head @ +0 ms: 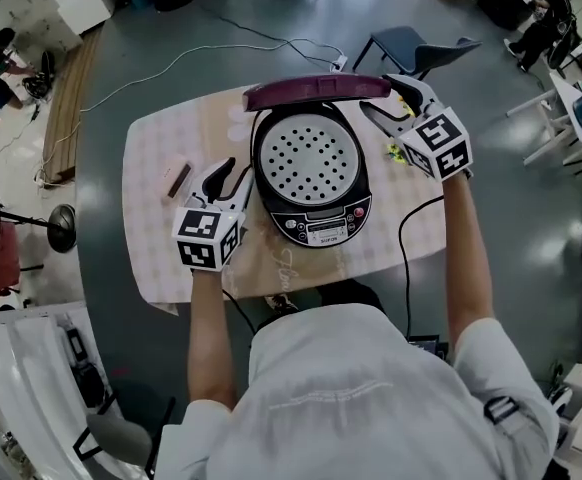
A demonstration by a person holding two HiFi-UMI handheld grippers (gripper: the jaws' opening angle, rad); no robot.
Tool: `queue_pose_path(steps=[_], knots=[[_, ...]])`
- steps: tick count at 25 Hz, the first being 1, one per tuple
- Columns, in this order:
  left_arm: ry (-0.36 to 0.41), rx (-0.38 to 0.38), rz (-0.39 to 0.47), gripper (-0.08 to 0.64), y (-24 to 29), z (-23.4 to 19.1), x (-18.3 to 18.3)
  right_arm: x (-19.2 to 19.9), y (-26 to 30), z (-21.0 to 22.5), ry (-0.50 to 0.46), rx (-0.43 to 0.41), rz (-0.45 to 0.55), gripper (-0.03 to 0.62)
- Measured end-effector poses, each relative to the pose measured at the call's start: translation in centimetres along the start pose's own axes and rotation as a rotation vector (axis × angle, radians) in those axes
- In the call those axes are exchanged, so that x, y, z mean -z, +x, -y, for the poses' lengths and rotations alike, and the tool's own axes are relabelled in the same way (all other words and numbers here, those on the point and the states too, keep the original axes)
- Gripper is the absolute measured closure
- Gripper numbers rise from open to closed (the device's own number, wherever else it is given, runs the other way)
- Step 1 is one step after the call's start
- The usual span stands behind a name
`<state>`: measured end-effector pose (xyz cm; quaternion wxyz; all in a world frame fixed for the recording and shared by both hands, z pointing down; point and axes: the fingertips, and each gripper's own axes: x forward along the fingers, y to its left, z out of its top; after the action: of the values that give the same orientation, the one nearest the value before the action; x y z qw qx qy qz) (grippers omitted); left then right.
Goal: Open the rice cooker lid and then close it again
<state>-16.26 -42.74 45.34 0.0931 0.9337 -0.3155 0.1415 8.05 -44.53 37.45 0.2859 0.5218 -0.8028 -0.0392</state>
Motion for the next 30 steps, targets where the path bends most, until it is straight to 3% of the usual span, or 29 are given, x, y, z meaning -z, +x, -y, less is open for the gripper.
queue_pose_path(steps=[9, 30], knots=[[0.011, 0.028, -0.013, 0.413, -1.1, 0.9, 1.8, 1.5, -1.1, -1.8, -0.025, 0.046, -0.025, 0.312], [0.011, 0.052, -0.038, 0.413, -2.3, 2.8, 4.0, 6.2, -3.7, -8.4, -0.187, -0.024, -0.161, 0.284]])
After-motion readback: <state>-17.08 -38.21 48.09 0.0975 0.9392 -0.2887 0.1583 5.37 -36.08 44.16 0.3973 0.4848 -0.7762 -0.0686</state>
